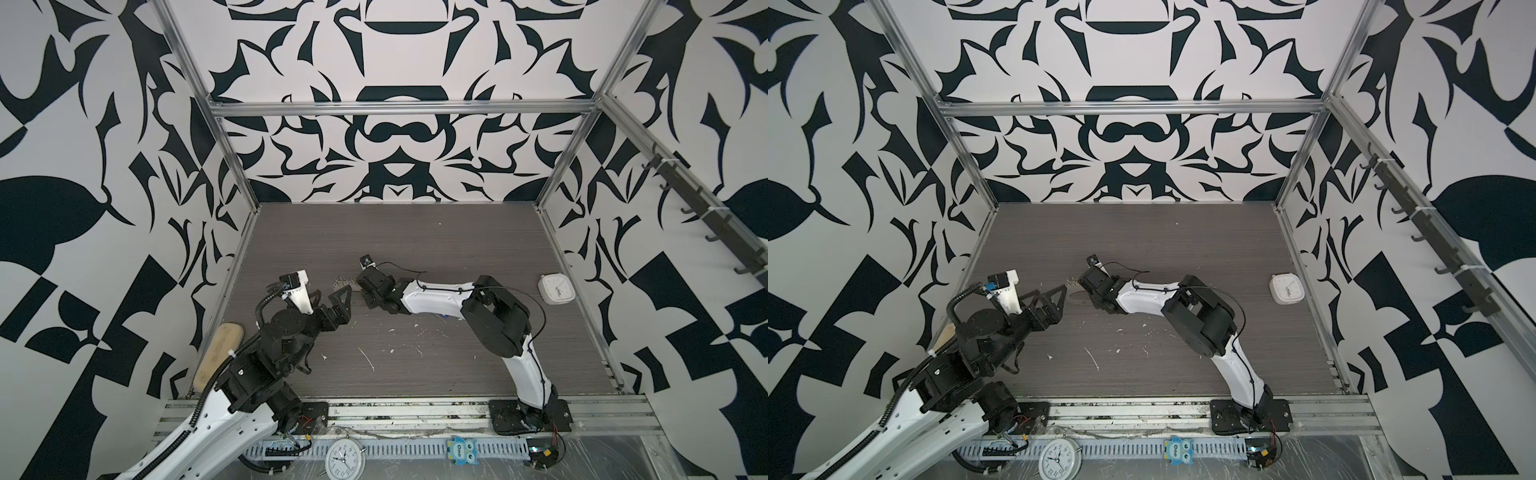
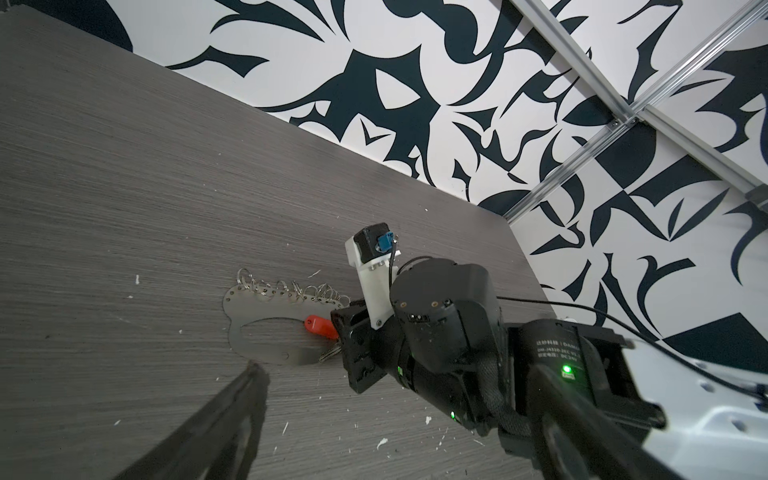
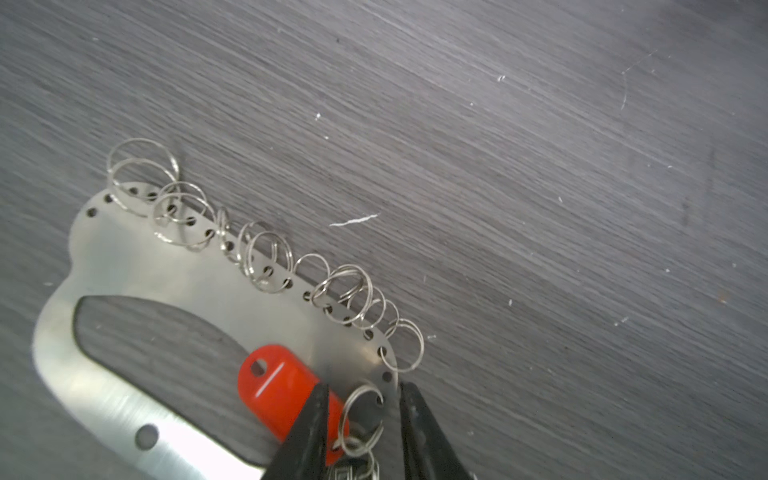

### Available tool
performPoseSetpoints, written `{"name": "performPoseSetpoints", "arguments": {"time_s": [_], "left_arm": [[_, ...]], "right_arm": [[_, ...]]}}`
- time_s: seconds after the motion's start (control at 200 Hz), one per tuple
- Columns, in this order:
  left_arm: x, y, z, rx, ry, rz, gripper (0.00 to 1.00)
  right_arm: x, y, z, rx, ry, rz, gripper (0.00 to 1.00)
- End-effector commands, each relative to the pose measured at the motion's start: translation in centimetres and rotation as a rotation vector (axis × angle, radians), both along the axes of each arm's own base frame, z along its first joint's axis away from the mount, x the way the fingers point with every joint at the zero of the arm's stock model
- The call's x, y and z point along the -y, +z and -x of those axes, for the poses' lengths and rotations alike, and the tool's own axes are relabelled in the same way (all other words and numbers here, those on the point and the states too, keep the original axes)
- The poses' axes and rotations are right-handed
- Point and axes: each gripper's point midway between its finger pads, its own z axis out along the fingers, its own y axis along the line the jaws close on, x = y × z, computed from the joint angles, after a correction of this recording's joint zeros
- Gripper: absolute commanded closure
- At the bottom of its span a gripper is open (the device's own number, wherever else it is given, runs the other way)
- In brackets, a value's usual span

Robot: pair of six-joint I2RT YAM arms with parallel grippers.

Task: Remove the keys from the keyring
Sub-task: 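Grasp a split ring beside the red tag with the right gripper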

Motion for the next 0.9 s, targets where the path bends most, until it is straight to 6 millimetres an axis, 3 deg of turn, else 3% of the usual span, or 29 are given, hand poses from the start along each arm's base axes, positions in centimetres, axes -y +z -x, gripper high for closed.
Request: {"name": "performPoseSetpoints", "arguments": {"time_s": [0.0,0.475,0.545,0.685,0.895], "left_arm": [[-0.8,-0.5,0.1,0.0,0.026,-0.021,0.0],[-1.1,-0.5,0.2,0.005,0.03,-0.034,0.0],[-1.1,-0.5,0.2,0.006,0.031,-0.036,0.0],[-1.1,-0.4,0.3,0.007,0.028,-0.034,0.0],[-1.0,-0.3,0.3,0.006,0.022,-0.03,0.0]], "right_arm": [[-0.8,2.0,-0.8,0.034,-0.001,-0.032,0.66],[0.0,0.5,-1.2,-0.005,-0.031,-0.017,0.73],[0.0,0.4,-1.1,-0.01,-0.032,-0.02,0.78],[0.2,1.1,-1.2,0.01,-0.032,-0.037,0.87],[0.4,3.7,-1.7,0.076,-0.018,-0.096,0.97]]}}
